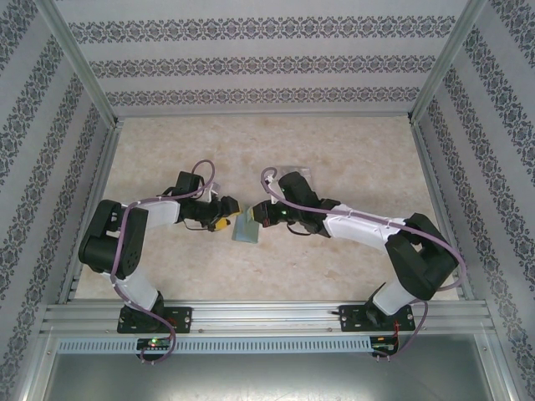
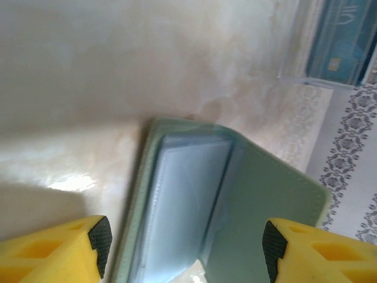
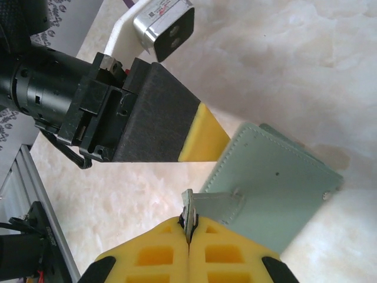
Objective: Put the credit cards into the card holder
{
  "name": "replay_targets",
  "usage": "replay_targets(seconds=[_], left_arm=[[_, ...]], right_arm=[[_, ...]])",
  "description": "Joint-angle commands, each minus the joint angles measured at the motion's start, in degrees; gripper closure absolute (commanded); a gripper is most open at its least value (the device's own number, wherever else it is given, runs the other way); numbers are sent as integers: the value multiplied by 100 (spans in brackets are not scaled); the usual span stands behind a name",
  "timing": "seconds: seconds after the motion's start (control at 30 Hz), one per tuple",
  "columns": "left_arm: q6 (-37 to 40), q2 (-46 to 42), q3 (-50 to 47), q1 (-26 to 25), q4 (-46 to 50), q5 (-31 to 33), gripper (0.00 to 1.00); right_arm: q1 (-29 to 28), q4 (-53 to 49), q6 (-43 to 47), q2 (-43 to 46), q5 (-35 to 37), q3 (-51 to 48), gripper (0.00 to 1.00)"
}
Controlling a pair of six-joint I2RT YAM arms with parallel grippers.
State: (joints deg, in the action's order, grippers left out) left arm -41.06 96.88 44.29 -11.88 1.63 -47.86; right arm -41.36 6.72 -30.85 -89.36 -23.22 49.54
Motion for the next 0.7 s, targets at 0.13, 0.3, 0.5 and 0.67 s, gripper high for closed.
replay_targets(seconds=[0.13,0.3,0.5,0.67], left_arm=[[478,-26,34,65,699,711,35],[549,-172,-42,50,647,738,36],[768,-457,-26,-207,662,901,25],[764,-489,42,-383,512,901,24]], right_arm=[[305,-2,98,518,268,-630,99],[635,2,97,866,327,-1148,99],[1131,46,-127,1411,354,-1735,100],[1639,19,-299,1729,175,-2065,100]])
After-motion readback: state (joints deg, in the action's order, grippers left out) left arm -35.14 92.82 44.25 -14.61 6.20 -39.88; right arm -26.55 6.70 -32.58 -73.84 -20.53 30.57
